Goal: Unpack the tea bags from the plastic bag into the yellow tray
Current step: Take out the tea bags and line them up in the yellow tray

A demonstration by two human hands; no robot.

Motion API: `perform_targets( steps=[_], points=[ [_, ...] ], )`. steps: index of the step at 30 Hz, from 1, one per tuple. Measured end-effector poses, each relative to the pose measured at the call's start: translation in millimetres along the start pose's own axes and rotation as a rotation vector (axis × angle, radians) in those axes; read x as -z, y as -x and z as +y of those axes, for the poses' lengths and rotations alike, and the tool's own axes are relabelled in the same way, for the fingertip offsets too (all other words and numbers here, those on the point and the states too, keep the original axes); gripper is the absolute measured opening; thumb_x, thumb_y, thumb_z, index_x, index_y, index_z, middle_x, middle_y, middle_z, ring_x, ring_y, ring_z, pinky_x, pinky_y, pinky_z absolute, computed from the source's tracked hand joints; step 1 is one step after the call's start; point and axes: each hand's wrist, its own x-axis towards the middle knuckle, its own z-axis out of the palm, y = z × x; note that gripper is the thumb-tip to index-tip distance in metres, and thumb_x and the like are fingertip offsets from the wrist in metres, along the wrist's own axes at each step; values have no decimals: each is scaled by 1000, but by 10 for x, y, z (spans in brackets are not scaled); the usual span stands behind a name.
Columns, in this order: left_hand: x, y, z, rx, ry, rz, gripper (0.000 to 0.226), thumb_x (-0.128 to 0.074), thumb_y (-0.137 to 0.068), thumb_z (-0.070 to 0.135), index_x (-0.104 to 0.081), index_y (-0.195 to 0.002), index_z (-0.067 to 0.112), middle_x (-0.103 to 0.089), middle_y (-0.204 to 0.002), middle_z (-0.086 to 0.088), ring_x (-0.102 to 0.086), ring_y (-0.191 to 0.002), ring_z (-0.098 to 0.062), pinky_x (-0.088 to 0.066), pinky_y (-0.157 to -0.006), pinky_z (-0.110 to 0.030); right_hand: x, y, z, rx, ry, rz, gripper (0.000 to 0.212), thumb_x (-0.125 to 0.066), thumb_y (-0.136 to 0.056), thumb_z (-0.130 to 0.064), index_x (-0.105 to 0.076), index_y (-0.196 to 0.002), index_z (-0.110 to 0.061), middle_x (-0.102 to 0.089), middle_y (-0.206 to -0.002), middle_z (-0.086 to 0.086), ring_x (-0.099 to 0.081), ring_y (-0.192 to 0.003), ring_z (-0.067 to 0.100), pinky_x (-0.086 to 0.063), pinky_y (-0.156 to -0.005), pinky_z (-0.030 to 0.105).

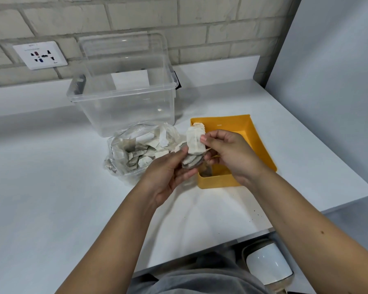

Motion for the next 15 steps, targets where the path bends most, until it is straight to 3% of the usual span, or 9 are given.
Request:
perform_targets(
  steps=[4,7,9,13,15],
  points=[
    [63,-42,9,3,26,49,24,-62,-94,9,-64,-115,-2,-74,-107,-16,-72,-100,-25,-61,-75,-25,114,-28,-14,3,-19,41,7,-62,-95,-18,-65,-89,-14,-66,-74,-5,-57,-57,9,-47,-53,21],
    [147,-64,57,-42,38,81,15,-62,-93,7,-66,-105,0,-76,-96,-12,-75,-88,-20,-60,-79,-28,298,-80,73,31,332,122,7,-67,-91,-20,-64,-85,-18,-63,-77,-2,-55,-64,11,-46,-59,22],
    [200,-78,99,-72,37,92,11,-62,-93,7,-66,-102,1,-77,-93,-10,-75,-85,-18,-60,-80,-29,367,-109,161,-27,512,55,8,-71,-88,-21,-66,-84,-17,-64,-76,1,-56,-68,13,-45,-65,23],
    [266,-98,135,-101,2,90,16,-62,-94,9,-66,-107,1,-76,-100,-12,-73,-96,-21,-60,-80,-29,368,-165,289,-146,625,-49,10,-78,-82,-22,-70,-85,-16,-70,-80,3,-61,-71,16,-51,-74,32],
    [274,-99,123,-102,-7,96,15,-62,-94,9,-66,-106,2,-76,-101,-12,-73,-95,-21,-60,-79,-29,363,-199,305,-158,706,-93,9,-79,-81,-21,-72,-84,-16,-73,-84,3,-66,-82,21,-54,-82,35]
  ],
)
